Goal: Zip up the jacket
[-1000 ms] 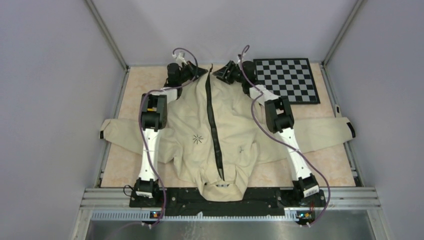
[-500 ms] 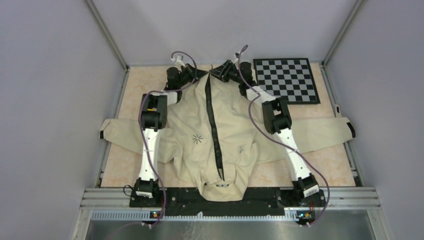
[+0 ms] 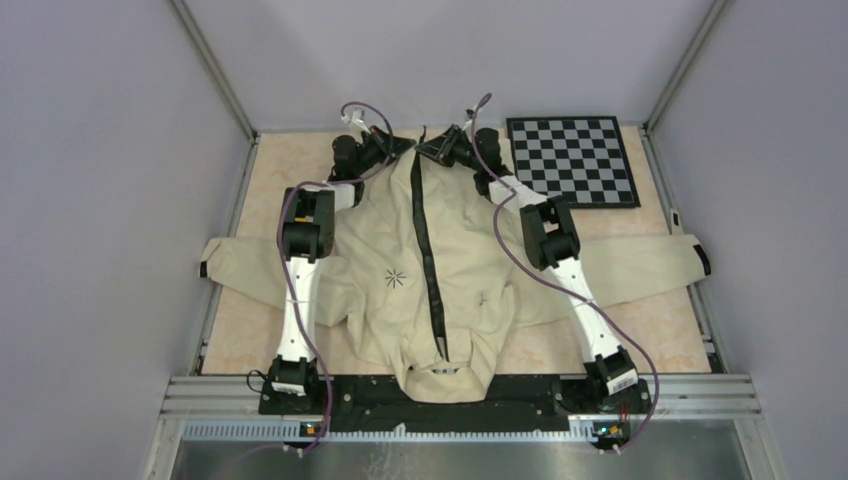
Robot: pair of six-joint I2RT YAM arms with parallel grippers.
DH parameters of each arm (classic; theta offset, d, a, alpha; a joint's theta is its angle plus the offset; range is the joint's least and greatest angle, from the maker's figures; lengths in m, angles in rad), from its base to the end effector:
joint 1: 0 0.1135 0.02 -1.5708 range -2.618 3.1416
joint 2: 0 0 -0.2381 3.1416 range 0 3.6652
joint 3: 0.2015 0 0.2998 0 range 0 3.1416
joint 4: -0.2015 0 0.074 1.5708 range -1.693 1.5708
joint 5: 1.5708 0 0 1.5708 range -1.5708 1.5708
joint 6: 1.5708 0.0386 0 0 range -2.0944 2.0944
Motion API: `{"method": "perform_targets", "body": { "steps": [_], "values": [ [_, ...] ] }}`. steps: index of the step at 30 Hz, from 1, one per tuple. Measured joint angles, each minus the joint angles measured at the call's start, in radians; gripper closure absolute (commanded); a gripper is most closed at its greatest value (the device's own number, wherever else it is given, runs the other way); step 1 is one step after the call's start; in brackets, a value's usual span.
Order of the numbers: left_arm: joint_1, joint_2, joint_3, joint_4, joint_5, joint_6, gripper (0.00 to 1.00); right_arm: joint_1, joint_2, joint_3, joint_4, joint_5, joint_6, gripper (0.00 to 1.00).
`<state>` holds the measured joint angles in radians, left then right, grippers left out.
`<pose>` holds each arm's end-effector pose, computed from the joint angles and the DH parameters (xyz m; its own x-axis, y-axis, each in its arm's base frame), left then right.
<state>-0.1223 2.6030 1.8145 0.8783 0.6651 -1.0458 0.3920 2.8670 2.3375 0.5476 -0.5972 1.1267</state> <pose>0.5707 -0.0942 0.0789 -0.5664 -0.6164 -0.5471 0.4309 0.3444 -0.8341 0.5821 0.2641 0.0834 -0.7473 0.4991 -0.4388 -0.3741 0.2298 0.8985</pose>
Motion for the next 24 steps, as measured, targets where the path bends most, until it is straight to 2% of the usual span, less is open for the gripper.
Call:
{"method": "perform_targets", "body": {
  "steps": [4,9,10,15,21,24],
  "values": [
    [0.000,0.000,-0.001,0.005,0.000,0.000,1.00,-0.002,0.000,0.000,0.037,-0.007,0.003,1.00],
    [0.000,0.000,-0.007,0.011,-0.001,0.002,0.94,-0.004,0.008,0.009,0.055,-0.020,0.008,1.00],
    [0.000,0.000,-0.008,0.012,-0.002,0.002,0.88,-0.004,0.013,0.016,0.055,-0.023,0.009,1.00],
    [0.011,-0.003,-0.020,0.018,0.001,0.013,0.43,-0.005,0.018,0.041,0.049,-0.042,-0.001,1.00],
    [0.063,-0.071,-0.117,-0.024,0.059,0.083,0.19,-0.009,0.018,0.068,0.057,-0.127,-0.062,1.00],
    [0.082,-0.110,-0.083,-0.142,0.087,0.179,0.16,-0.006,0.018,0.079,0.050,-0.172,-0.108,1.00]
  ]
}}
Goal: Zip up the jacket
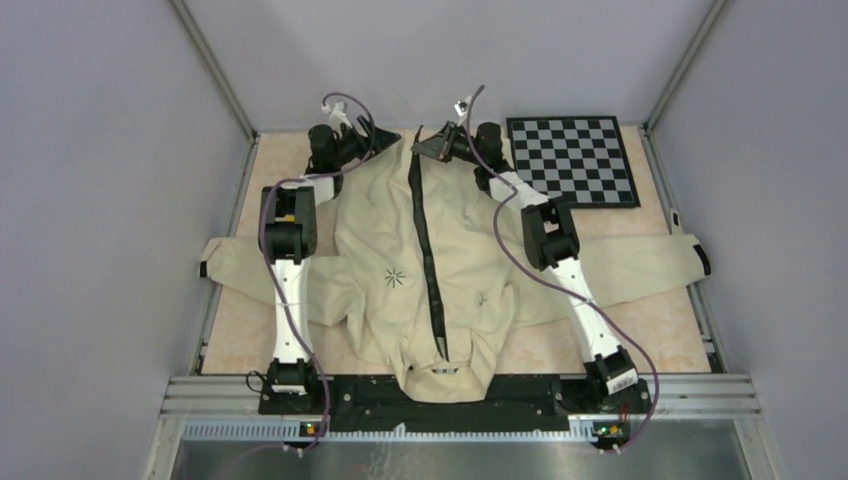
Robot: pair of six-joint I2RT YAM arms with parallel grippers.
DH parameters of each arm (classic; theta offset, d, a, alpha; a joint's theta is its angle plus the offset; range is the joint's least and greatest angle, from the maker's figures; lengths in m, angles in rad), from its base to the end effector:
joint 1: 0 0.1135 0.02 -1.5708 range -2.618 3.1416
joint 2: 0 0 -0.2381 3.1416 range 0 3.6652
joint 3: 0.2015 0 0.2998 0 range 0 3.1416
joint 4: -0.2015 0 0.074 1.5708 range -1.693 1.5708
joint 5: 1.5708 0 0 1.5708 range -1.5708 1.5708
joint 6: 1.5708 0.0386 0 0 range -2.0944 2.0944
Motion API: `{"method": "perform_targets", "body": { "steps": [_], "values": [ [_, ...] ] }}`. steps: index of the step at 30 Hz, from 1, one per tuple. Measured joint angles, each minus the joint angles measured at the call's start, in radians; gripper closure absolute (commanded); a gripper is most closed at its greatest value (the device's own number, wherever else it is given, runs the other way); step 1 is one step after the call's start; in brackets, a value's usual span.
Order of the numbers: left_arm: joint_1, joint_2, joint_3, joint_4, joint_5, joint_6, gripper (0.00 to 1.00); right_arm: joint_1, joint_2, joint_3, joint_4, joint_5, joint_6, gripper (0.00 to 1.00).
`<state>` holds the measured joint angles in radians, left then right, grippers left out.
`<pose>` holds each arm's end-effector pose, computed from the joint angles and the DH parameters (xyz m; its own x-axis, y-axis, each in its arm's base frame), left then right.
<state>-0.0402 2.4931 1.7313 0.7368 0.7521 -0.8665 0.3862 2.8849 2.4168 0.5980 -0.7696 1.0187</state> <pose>0.5644 -0.0491 0.0954 -0.5586 -0.5345 -0.6343 0.4418 0.4554 -0.7729 0.5831 0.2661 0.1081 -0.7116 0.3708 -0.5968 -0.5793 0.1711 0.7970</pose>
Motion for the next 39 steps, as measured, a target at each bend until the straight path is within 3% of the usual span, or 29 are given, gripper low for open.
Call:
{"method": "perform_targets", "body": {
  "steps": [7,14,19,24,33,39],
  "values": [
    [0.005,0.022,0.285,-0.113,0.148,0.079,0.17,0.008,0.000,0.007,-0.008,-0.074,-0.071,1.00],
    [-0.010,0.098,0.400,-0.135,0.282,0.117,0.16,0.016,0.000,0.007,-0.057,-0.105,-0.140,1.00],
    [-0.018,0.151,0.402,-0.174,0.323,0.133,0.18,0.016,0.000,0.005,-0.066,-0.110,-0.161,1.00],
    [-0.020,0.167,0.389,-0.183,0.349,0.137,0.30,0.015,-0.008,-0.030,-0.047,-0.111,-0.161,1.00],
    [-0.018,0.166,0.282,-0.146,0.359,0.133,0.30,0.010,-0.010,-0.059,-0.018,-0.102,-0.151,1.00],
    [-0.015,0.161,0.237,-0.095,0.366,0.103,0.54,0.010,-0.012,-0.069,-0.007,-0.088,-0.151,1.00]
  ]
}}
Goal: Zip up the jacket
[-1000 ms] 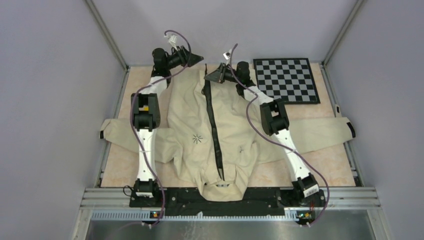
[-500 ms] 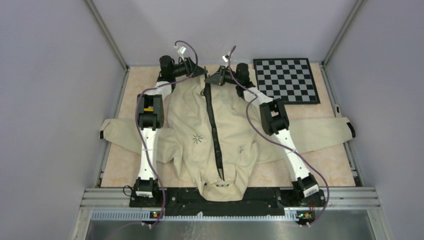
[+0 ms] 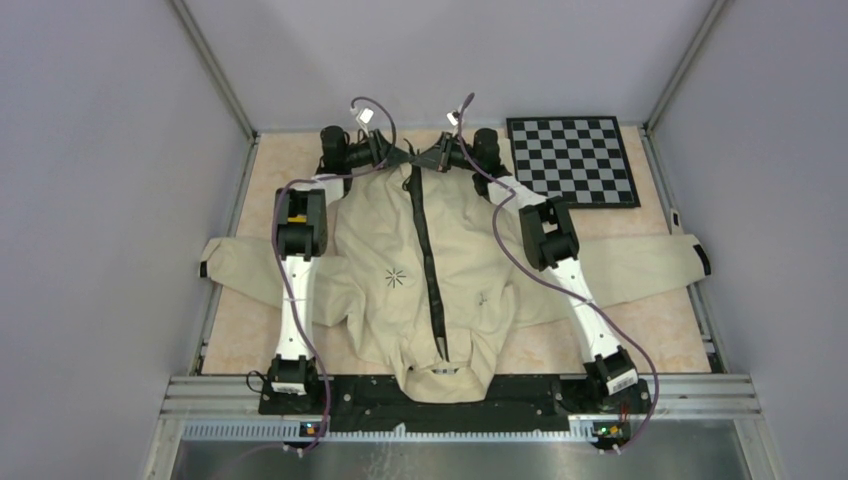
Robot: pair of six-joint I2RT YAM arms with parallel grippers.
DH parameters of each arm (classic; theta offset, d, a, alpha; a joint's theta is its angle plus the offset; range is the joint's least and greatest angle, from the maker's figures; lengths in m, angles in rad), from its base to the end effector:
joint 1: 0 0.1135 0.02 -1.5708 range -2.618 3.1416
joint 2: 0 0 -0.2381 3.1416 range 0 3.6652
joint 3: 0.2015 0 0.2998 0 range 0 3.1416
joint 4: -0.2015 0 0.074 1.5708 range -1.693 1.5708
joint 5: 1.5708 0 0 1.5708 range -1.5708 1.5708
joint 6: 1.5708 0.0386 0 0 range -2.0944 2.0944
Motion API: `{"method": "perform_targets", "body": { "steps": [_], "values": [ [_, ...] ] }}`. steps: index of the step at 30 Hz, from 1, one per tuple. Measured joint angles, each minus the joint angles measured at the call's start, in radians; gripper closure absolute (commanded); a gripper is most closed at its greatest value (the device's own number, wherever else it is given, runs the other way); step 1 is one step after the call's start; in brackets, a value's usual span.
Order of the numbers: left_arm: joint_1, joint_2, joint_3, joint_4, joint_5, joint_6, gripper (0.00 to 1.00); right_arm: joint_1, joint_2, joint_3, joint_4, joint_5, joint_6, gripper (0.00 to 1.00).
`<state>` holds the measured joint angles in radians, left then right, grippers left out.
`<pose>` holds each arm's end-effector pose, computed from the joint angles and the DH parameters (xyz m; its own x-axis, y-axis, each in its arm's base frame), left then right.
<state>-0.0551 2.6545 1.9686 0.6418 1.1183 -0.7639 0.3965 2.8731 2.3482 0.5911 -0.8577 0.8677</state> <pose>0.5837 -0.0670 0.0813 -0.6690 -0.2660 -0.6940 0.6348 0.2812 -0.7197 0.5725 0.2713 0.0880 -0.6843 0.2545 -0.6833 -0.6600 0.1822 0.7288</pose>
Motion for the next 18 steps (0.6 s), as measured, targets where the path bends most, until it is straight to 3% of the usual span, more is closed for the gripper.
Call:
{"method": "perform_targets", "body": {
  "steps": [3,8,12,18],
  "values": [
    [0.004,0.000,-0.002,0.061,0.011,-0.053,0.63,0.000,0.000,0.000,0.005,0.002,0.006,1.00],
    [0.016,0.000,-0.002,0.139,0.012,-0.126,0.62,0.000,0.000,0.000,0.011,0.000,0.007,1.00],
    [0.021,0.000,-0.002,0.169,0.011,-0.158,0.71,0.000,0.000,0.000,0.011,0.000,0.007,1.00],
    [0.021,0.000,-0.002,0.176,0.011,-0.180,0.64,0.000,0.000,0.000,0.011,0.001,0.007,1.00]
  ]
}}
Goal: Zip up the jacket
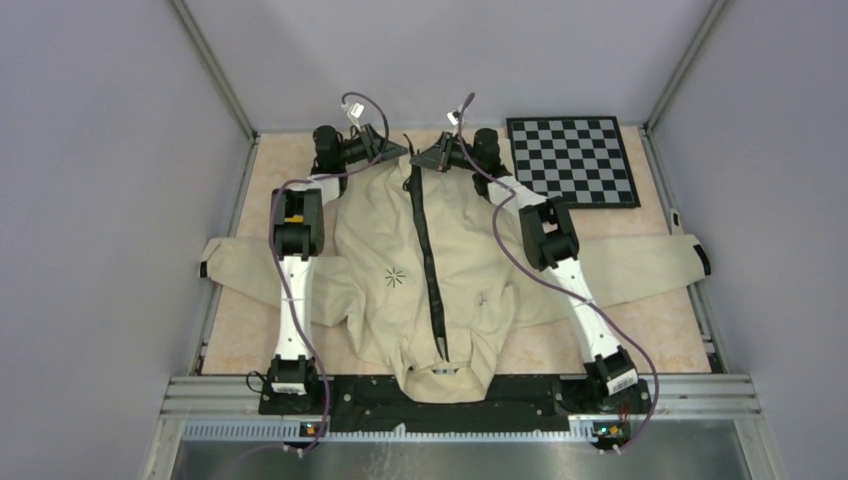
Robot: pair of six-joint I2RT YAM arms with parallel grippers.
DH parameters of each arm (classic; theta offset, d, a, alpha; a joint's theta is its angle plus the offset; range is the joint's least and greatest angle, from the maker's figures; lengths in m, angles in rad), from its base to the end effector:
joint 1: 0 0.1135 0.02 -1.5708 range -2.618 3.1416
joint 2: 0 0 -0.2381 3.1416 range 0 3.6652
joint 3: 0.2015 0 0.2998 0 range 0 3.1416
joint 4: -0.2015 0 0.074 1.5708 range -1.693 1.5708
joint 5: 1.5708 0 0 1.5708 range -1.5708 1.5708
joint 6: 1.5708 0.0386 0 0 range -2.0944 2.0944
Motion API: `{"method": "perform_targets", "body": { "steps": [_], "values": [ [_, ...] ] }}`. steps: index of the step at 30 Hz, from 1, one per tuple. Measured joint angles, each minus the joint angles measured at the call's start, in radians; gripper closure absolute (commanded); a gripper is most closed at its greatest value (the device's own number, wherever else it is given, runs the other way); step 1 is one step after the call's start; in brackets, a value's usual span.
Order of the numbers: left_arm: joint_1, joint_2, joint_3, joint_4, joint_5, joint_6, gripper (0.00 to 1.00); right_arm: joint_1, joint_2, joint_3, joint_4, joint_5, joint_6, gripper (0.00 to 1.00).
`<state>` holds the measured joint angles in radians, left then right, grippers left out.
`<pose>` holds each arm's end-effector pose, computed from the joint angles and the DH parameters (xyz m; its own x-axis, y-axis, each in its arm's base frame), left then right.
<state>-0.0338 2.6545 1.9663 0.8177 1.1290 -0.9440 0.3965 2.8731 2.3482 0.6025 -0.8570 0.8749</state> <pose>0.5836 -0.0547 0.0964 -0.6616 -0.3241 -0.6762 0.6385 0.2293 -0.7347 0.5724 0.2713 0.0891 -0.6817 0.2593 -0.6841 -0.6626 0.1776 0.7276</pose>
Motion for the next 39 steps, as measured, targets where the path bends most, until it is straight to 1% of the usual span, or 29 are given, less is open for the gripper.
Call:
{"method": "perform_targets", "body": {
  "steps": [3,5,11,14,15,17,23,25,28,29,30,33,35,38,39],
  "values": [
    [-0.002,0.000,0.000,0.000,0.000,-0.004,0.66,0.000,0.000,0.000,0.000,0.000,0.000,1.00],
    [-0.005,0.000,0.001,-0.003,0.000,-0.004,0.69,0.000,0.000,0.000,0.000,0.001,0.000,1.00],
    [-0.014,0.000,0.022,-0.038,-0.002,0.017,0.88,0.000,0.000,0.000,-0.001,0.005,0.000,1.00],
    [-0.017,0.000,0.027,-0.061,-0.010,0.034,0.95,0.000,0.000,0.000,-0.003,0.008,-0.001,1.00],
    [-0.017,0.000,0.027,-0.068,-0.013,0.038,0.93,0.000,0.000,0.000,-0.005,0.010,-0.001,1.00],
    [-0.016,0.000,0.027,-0.080,-0.019,0.045,0.83,0.000,0.000,0.000,-0.006,0.012,-0.002,1.00],
    [-0.018,0.000,0.029,-0.098,-0.024,0.058,0.81,0.000,0.000,0.000,-0.012,0.018,-0.005,1.00],
    [-0.018,0.000,0.031,-0.108,-0.026,0.061,0.83,0.000,0.000,0.000,-0.012,0.019,-0.005,1.00],
    [-0.020,0.001,0.042,-0.128,-0.027,0.064,0.90,0.000,0.000,0.000,-0.012,0.021,-0.008,1.00],
    [-0.021,0.001,0.045,-0.134,-0.027,0.067,0.94,0.000,0.000,0.000,-0.012,0.022,-0.009,1.00],
    [-0.021,0.001,0.050,-0.142,-0.028,0.072,1.00,0.000,0.000,0.000,-0.012,0.023,-0.009,1.00],
    [-0.022,0.001,0.059,-0.166,-0.031,0.086,1.00,0.000,0.000,0.000,-0.012,0.028,-0.010,1.00],
    [-0.023,0.001,0.061,-0.185,-0.039,0.101,1.00,0.000,-0.003,0.000,-0.031,0.038,-0.018,0.85],
    [-0.023,0.001,0.061,-0.216,-0.053,0.124,1.00,0.000,-0.027,-0.016,-0.096,0.074,-0.048,0.68],
    [-0.024,0.001,0.061,-0.222,-0.058,0.130,1.00,-0.001,-0.055,-0.048,-0.139,0.105,-0.071,0.63]
  ]
}}
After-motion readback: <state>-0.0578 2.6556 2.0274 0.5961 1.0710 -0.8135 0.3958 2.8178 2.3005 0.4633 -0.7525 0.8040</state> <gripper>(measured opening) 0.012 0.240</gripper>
